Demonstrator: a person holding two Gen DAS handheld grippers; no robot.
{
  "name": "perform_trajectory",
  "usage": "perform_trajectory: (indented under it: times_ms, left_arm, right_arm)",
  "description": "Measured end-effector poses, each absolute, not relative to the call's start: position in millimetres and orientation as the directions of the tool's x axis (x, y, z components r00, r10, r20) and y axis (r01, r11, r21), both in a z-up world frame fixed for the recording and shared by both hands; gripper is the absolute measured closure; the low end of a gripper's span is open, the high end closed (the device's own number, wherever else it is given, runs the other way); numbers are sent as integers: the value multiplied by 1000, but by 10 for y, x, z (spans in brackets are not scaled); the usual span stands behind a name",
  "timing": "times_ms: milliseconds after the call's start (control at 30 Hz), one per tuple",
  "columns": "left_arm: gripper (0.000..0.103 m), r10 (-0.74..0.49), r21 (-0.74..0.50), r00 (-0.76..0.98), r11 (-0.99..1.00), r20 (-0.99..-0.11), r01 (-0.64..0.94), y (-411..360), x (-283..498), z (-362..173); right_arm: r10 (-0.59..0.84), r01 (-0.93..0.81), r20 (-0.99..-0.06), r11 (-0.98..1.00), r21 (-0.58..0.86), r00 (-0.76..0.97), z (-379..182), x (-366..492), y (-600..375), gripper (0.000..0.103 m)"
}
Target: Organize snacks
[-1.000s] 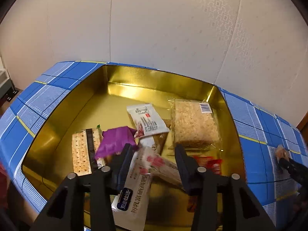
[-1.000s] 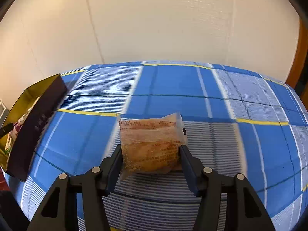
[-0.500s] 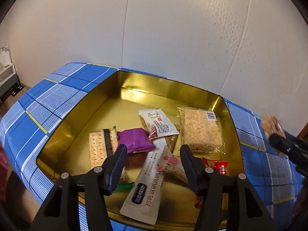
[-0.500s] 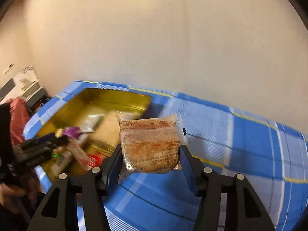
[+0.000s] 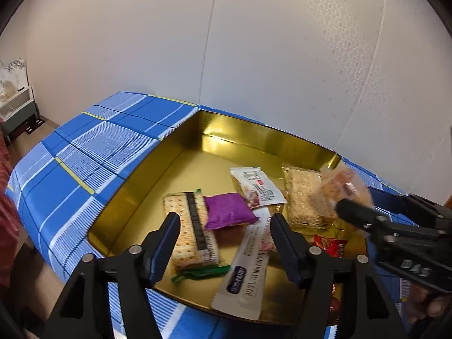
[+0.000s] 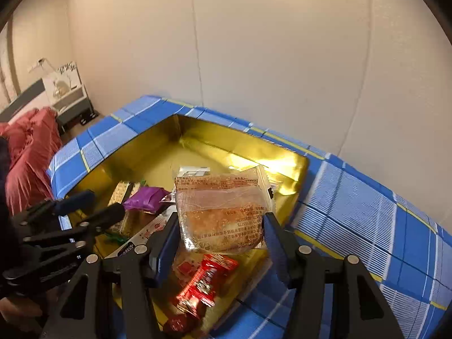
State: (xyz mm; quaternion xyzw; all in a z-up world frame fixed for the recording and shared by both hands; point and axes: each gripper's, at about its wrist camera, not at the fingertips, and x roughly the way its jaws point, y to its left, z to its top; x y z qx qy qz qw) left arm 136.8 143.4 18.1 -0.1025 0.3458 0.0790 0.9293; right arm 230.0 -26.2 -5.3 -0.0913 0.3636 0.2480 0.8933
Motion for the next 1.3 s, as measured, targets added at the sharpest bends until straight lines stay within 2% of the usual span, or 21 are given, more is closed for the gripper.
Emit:
perform_trajectory:
  times_ms: [200, 267, 400, 533, 633, 800, 933, 1067, 1300]
  left_arm:
    - [32, 100, -128, 756, 963, -647, -237, 1518, 1278, 258]
    - [27, 117, -116, 752, 961, -648, -250, 1525, 1265, 275]
    - [26, 134, -109, 749, 958, -649, -265, 1549, 1229, 303]
    - [15, 142, -101, 748, 958, -648, -269, 1486, 1165, 350]
    - [0, 155, -83, 746, 959, -648, -272, 1372, 1099, 385]
    - [0, 170, -38, 740, 966, -651, -255, 1099, 941, 378]
    - [0, 221, 17, 717, 960, -661, -280, 932, 754, 325]
    - [0, 264, 28, 729, 947, -632, -320, 949, 523, 336]
    - [0, 317, 47, 692, 924, -649, -379, 1215, 362, 330]
  right_arm:
    - [341, -512, -726, 859, -18, 598, -174, 2390, -60, 43]
    - [341, -512, -733, 859, -11, 589, -202, 2406, -33, 42]
    - [350, -503, -713, 864, -5, 607, -171, 2364, -57, 42]
    - [344, -440, -665, 898, 25, 663, -30, 2224, -260, 41]
    - [279, -322, -625, 946, 48, 729, 52, 2037, -541, 36]
    - [83, -135, -646, 990, -31, 759, -64, 1713, -811, 35]
    - [-1, -39, -688, 998, -43, 726, -261, 1462, -951, 35]
    - [-43, 48, -710, 999, -13, 703, -352, 1268, -1069, 35]
    - [-17, 54, -688, 998, 32, 725, -297, 976, -917, 35]
